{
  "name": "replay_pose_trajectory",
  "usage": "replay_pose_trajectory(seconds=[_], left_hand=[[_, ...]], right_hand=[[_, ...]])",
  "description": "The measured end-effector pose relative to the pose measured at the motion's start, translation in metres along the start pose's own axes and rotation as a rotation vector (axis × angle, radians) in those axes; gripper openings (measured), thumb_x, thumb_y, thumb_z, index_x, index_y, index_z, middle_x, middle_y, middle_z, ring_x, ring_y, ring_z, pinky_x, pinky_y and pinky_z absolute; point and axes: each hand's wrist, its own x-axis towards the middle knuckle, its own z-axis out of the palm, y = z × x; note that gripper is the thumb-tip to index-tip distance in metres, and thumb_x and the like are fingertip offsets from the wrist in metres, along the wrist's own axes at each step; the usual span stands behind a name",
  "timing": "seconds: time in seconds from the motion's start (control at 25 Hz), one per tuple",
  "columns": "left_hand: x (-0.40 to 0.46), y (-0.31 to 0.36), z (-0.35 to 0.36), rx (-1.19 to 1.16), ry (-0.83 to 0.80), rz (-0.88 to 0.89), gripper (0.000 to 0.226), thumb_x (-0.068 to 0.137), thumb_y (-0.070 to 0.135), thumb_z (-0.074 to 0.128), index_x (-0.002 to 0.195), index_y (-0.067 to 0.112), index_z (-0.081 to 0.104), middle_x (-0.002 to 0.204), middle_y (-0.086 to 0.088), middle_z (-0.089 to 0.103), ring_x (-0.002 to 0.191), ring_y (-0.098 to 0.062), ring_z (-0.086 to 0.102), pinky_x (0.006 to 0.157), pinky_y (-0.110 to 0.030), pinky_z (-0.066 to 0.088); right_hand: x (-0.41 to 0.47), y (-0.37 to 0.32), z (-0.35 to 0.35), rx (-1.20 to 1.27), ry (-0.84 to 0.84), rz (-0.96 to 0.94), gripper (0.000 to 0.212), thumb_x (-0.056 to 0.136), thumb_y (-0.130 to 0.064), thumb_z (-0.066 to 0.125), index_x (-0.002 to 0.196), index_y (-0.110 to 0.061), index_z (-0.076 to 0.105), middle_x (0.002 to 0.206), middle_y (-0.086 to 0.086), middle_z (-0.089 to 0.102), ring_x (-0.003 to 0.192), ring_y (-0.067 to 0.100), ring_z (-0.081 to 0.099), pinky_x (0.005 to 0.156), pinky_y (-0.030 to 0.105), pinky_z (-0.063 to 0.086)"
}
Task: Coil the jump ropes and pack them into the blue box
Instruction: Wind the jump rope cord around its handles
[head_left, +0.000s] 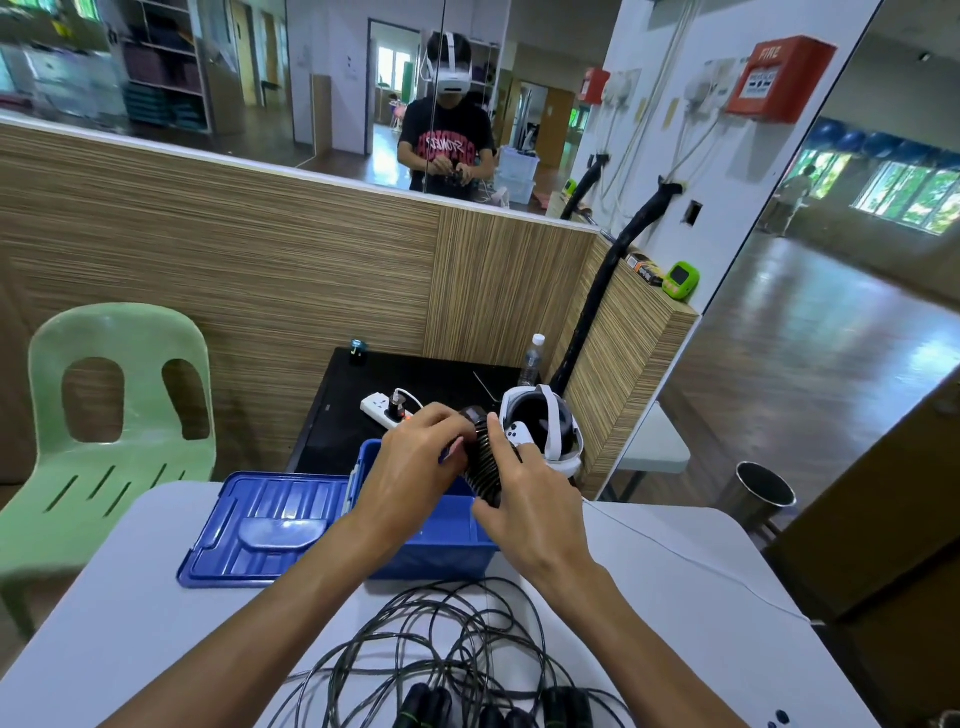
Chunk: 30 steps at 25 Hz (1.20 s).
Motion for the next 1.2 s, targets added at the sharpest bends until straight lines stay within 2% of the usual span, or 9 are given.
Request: replay_pose_trajectory(seconds=[0.12, 0.28, 0.4, 0.6, 0.76, 0.88, 1.0, 1.08, 1.2], left_hand=[[-0.003, -0.009, -0.001, 0.047, -0.01, 0.077, 0.023, 0.081, 0.001, 0.072, 0.103, 0.009, 0.071, 0.105, -0.001, 0.067, 0.087, -0.017, 0.067, 0.073, -0.037, 0.058], [-0.007, -0.015, -0.004, 0.235, 0.011, 0.158, 0.028, 0.08, 0.006, 0.075, 0.105, 0.018, 0.07, 0.11, 0.001, 0.067, 0.085, -0.02, 0.068, 0.058, -0.036, 0.058], [-0.007, -0.016, -0.004, 0.411, 0.041, 0.175, 0.031, 0.073, 0.006, 0.081, 0.098, 0.022, 0.072, 0.118, -0.002, 0.066, 0.1, -0.025, 0.062, 0.056, -0.033, 0.057], [-0.016, -0.021, 0.008, 0.514, 0.018, 0.158, 0.026, 0.081, 0.015, 0.072, 0.106, 0.022, 0.071, 0.131, -0.01, 0.059, 0.108, -0.033, 0.057, 0.069, -0.039, 0.056], [-0.009, -0.028, 0.003, 0.297, -0.038, 0.122, 0.027, 0.083, 0.02, 0.074, 0.109, 0.026, 0.072, 0.123, -0.001, 0.058, 0.106, -0.023, 0.056, 0.064, -0.037, 0.056], [-0.017, -0.031, 0.011, -0.025, -0.11, -0.002, 0.033, 0.086, 0.011, 0.069, 0.116, 0.025, 0.07, 0.138, 0.003, 0.045, 0.123, -0.012, 0.045, 0.098, -0.031, 0.047], [-0.023, -0.024, 0.014, -0.227, -0.099, -0.144, 0.035, 0.091, 0.007, 0.062, 0.121, 0.023, 0.067, 0.14, 0.01, 0.04, 0.129, -0.006, 0.039, 0.107, -0.024, 0.039], [-0.025, -0.026, 0.008, -0.025, -0.104, -0.048, 0.033, 0.088, 0.007, 0.065, 0.114, 0.026, 0.07, 0.141, 0.005, 0.045, 0.127, -0.012, 0.044, 0.1, -0.033, 0.045], [-0.026, -0.033, -0.004, 0.462, -0.047, 0.249, 0.02, 0.088, 0.024, 0.057, 0.102, 0.03, 0.071, 0.136, -0.007, 0.055, 0.118, -0.03, 0.054, 0.088, -0.042, 0.046]], right_hand=[[0.002, 0.001, 0.0, 0.021, 0.014, 0.009, 0.086, 0.09, -0.034, 0.061, 0.157, -0.028, 0.007, 0.119, 0.006, 0.051, 0.089, 0.023, 0.059, 0.058, 0.027, 0.035], [0.0, 0.002, 0.001, 0.038, 0.033, -0.003, 0.087, 0.088, -0.032, 0.063, 0.157, -0.028, 0.011, 0.118, 0.006, 0.052, 0.09, 0.024, 0.06, 0.059, 0.027, 0.036], [0.001, 0.003, 0.003, 0.026, 0.024, -0.003, 0.086, 0.089, -0.032, 0.063, 0.157, -0.028, 0.01, 0.117, 0.006, 0.051, 0.09, 0.024, 0.06, 0.059, 0.028, 0.035], [0.002, 0.004, 0.005, 0.012, 0.025, 0.005, 0.087, 0.089, -0.034, 0.064, 0.157, -0.029, 0.009, 0.117, 0.006, 0.052, 0.09, 0.024, 0.061, 0.059, 0.028, 0.039], [0.004, 0.008, 0.002, -0.028, -0.004, -0.008, 0.086, 0.092, -0.035, 0.061, 0.157, -0.029, 0.005, 0.117, 0.006, 0.051, 0.09, 0.023, 0.06, 0.06, 0.028, 0.04], [0.0, 0.008, 0.005, -0.031, -0.007, -0.013, 0.085, 0.092, -0.033, 0.06, 0.157, -0.028, 0.006, 0.12, 0.007, 0.052, 0.092, 0.024, 0.06, 0.062, 0.029, 0.044], [0.002, 0.011, 0.002, -0.045, -0.023, -0.018, 0.084, 0.092, -0.034, 0.059, 0.157, -0.028, 0.004, 0.123, 0.007, 0.051, 0.095, 0.024, 0.061, 0.062, 0.028, 0.041], [-0.001, 0.012, 0.001, -0.049, -0.064, -0.04, 0.085, 0.092, -0.033, 0.059, 0.157, -0.029, 0.005, 0.126, 0.007, 0.05, 0.098, 0.025, 0.06, 0.062, 0.028, 0.038], [-0.011, 0.007, 0.006, -0.024, -0.086, -0.089, 0.084, 0.09, -0.03, 0.059, 0.157, -0.029, 0.008, 0.127, 0.008, 0.051, 0.095, 0.028, 0.061, 0.061, 0.031, 0.037]])
